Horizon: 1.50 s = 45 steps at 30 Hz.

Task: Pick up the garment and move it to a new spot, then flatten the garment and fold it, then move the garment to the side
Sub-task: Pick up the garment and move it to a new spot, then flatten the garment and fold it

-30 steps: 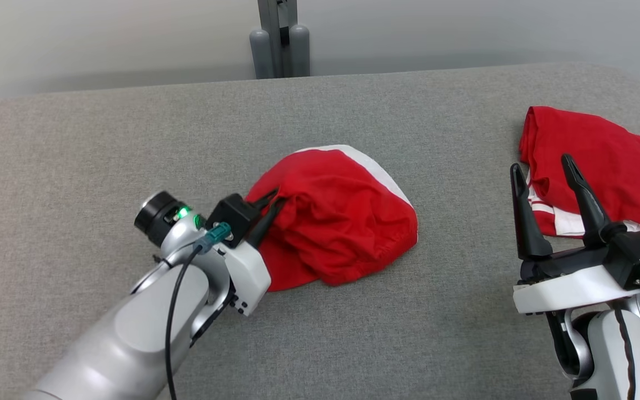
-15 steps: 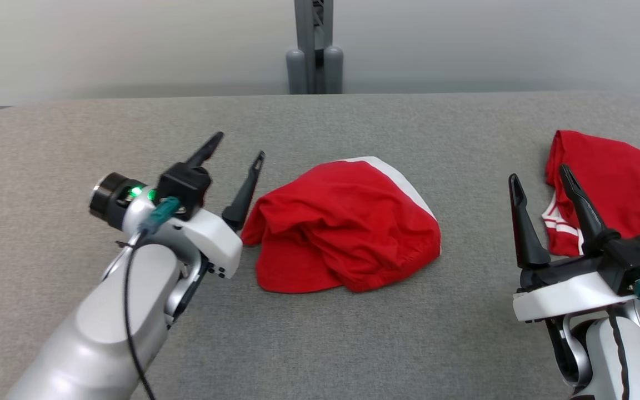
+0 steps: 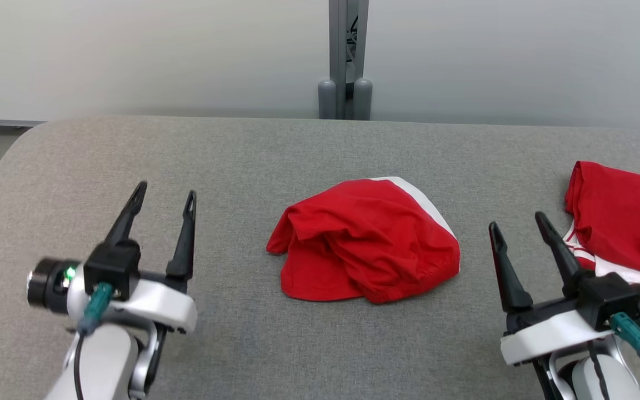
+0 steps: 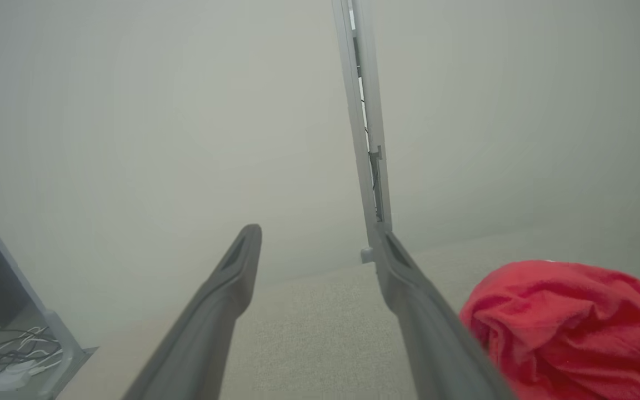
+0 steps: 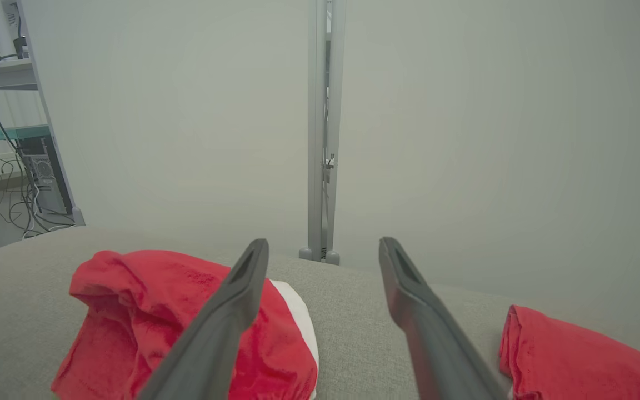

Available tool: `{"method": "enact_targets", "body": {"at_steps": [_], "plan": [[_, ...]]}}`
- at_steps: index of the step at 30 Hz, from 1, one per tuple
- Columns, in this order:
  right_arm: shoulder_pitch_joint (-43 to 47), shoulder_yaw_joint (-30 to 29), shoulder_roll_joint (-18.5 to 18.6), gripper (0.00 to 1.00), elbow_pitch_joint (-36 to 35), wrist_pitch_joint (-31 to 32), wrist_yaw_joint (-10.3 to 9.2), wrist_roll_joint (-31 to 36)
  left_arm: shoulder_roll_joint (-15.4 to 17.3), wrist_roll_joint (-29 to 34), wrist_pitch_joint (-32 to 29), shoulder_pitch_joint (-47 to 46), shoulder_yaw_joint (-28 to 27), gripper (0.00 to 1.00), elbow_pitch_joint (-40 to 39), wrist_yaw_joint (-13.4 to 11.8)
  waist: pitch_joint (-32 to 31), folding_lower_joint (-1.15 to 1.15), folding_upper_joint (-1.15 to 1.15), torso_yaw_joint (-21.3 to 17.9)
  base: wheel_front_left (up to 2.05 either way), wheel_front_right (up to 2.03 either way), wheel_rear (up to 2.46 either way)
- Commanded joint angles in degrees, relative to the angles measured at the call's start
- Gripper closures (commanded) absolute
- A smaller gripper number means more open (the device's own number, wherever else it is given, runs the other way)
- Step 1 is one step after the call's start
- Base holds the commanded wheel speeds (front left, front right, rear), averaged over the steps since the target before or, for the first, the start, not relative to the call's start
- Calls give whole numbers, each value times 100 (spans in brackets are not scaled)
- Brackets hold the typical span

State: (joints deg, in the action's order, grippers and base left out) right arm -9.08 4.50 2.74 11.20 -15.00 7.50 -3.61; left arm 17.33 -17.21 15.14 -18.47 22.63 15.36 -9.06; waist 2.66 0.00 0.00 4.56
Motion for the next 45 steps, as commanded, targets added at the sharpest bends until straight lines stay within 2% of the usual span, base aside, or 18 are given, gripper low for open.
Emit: {"method": "enact_targets", "body": {"at_steps": [1,8,12,21,26,32,34,39,45], "plan": [[79,28,34,0,19,-20,-1,-44,-117,95,-4,211,-137,0,-103,1,-9,0,0,16,0,0,0],[220,141,34,0,165,-20,-1,-106,-736,577,-3,1052,-793,0,-306,162,-9,0,0,41,0,0,0],[243,186,34,0,190,-20,-1,-123,-964,799,-4,1231,-1069,0,-309,370,-11,0,0,60,0,0,0],[242,486,33,0,339,-20,-1,-107,-1199,1079,-3,1183,-1410,0,-206,720,-18,0,0,141,0,0,0],[154,285,36,0,668,-20,-1,-183,-1306,1168,-3,1159,-1528,0,-178,862,42,0,0,259,0,0,0],[-215,50,38,0,1433,-20,-1,-269,-1364,1262,-2,1076,-1565,0,-158,1005,234,0,0,423,0,0,0],[-368,9,39,0,1894,-14,-1,-431,-1379,1276,-3,1030,-1551,0,-180,1043,321,0,0,499,0,0,0],[-998,-31,36,0,2998,-10,0,-813,-1415,1265,-2,932,-1511,0,-206,1082,547,0,0,660,0,0,0],[-1526,42,41,0,3748,-9,0,-1161,-1428,1274,-2,824,-1492,0,-224,1083,731,0,0,823,0,0,0]]}}
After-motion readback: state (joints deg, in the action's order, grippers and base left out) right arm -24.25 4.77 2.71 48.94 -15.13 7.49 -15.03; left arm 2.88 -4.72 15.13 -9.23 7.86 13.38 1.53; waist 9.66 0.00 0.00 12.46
